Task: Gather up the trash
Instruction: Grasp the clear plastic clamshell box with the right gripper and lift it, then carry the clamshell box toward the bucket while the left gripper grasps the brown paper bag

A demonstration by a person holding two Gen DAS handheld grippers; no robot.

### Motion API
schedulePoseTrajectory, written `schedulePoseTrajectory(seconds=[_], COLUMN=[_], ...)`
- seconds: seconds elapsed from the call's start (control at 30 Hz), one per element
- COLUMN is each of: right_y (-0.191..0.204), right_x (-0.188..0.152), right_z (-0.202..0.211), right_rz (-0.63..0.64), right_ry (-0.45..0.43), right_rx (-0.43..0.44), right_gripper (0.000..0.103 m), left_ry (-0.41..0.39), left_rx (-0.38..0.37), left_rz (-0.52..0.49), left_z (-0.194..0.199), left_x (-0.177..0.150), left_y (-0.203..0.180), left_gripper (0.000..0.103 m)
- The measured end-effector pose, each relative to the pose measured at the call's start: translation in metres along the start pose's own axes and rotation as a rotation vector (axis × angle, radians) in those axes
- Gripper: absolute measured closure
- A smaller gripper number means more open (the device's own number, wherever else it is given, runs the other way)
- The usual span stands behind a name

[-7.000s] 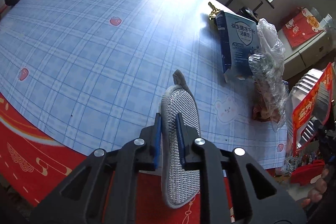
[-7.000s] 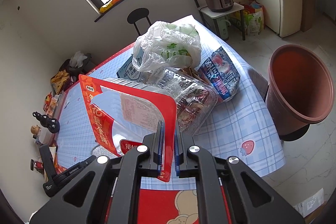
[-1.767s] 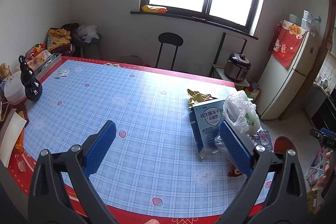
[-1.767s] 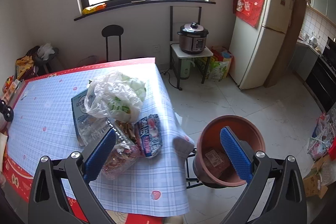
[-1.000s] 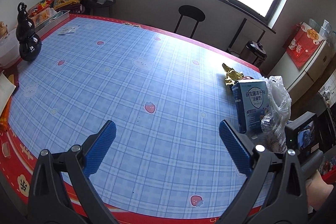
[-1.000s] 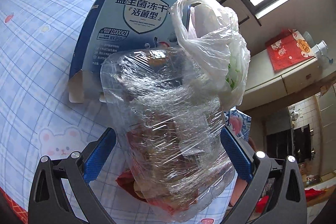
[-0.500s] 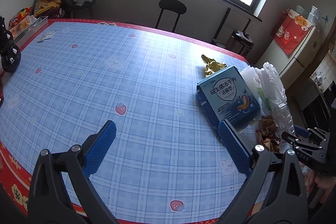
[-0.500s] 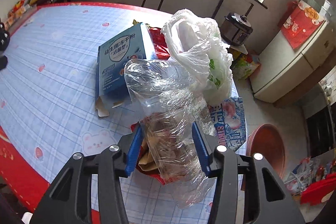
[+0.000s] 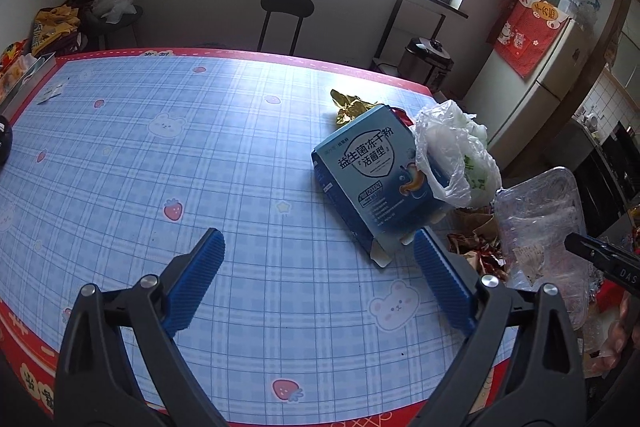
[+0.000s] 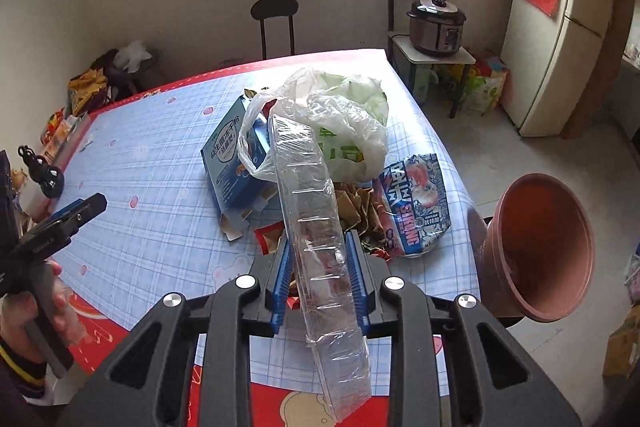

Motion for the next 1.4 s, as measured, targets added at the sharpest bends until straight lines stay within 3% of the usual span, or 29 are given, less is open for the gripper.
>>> schedulePoseTrajectory(seconds=[0.33, 0.43, 0.63, 0.77, 0.87, 1.0, 1.17, 1.33, 1.4], right_y=[-0.033, -0.047, -0.068, -0.082, -0.095, -0.11, -0.122, -0.133, -0.138], right_x=[-0.008, -0.011, -0.019, -0.021, -0.022, -0.026, -0.03, -0.035, -0.035], right_z=[0.021, 0.024, 0.024, 0.031, 0.037, 0.04, 0.043, 0.051, 0.056], right_rz=[-0.088, -0.12, -0.16, -0.17, -0.174, -0.204, -0.219, -0.233, -0.24], right_ry=[-0.046, -0.052, -0.047, -0.068, -0.086, -0.09, -0.091, -0.098, -0.104], right_rx=[0.003, -0.002, -0.012, -0.053, -0.092, -0.117, -0.141, -0.168, -0.178], right_gripper=[0.085, 0.092, 0.093, 0.093, 0.093, 0.093, 0.093, 0.093, 0.093], left_ry=[0.061, 0.082, 0.116, 0.141, 0.182, 0.287, 0.351, 0.404, 0.416], left_rx=[-0.021, -0.016, 0.015, -0.028, -0.135, -0.265, -0.261, -0.318, -0.332], left_rz=[-0.026, -0.077, -0.23, -0.24, -0.217, -0.099, -0.103, -0.042, -0.017], left_z=[-0.021, -0.034, -0.069, -0.082, -0.086, -0.103, -0.13, -0.152, -0.156], left_x=[-0.007, -0.012, -0.028, -0.031, -0.033, -0.039, -0.048, -0.054, -0.055], left_y=[-0.025, -0.041, -0.078, -0.091, -0.106, -0.12, -0.145, -0.155, -0.156], left_gripper=[0.011, 0.011, 0.011, 0.011, 0.022, 0.03, 0.03, 0.056, 0.058])
Point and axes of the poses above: each gripper's, at about its wrist camera, not at the fingertips, and z roughly against the way its jaws point, y to its left, x to its top, the point moved 2 cm from there along -z, roughly the way its jaws point
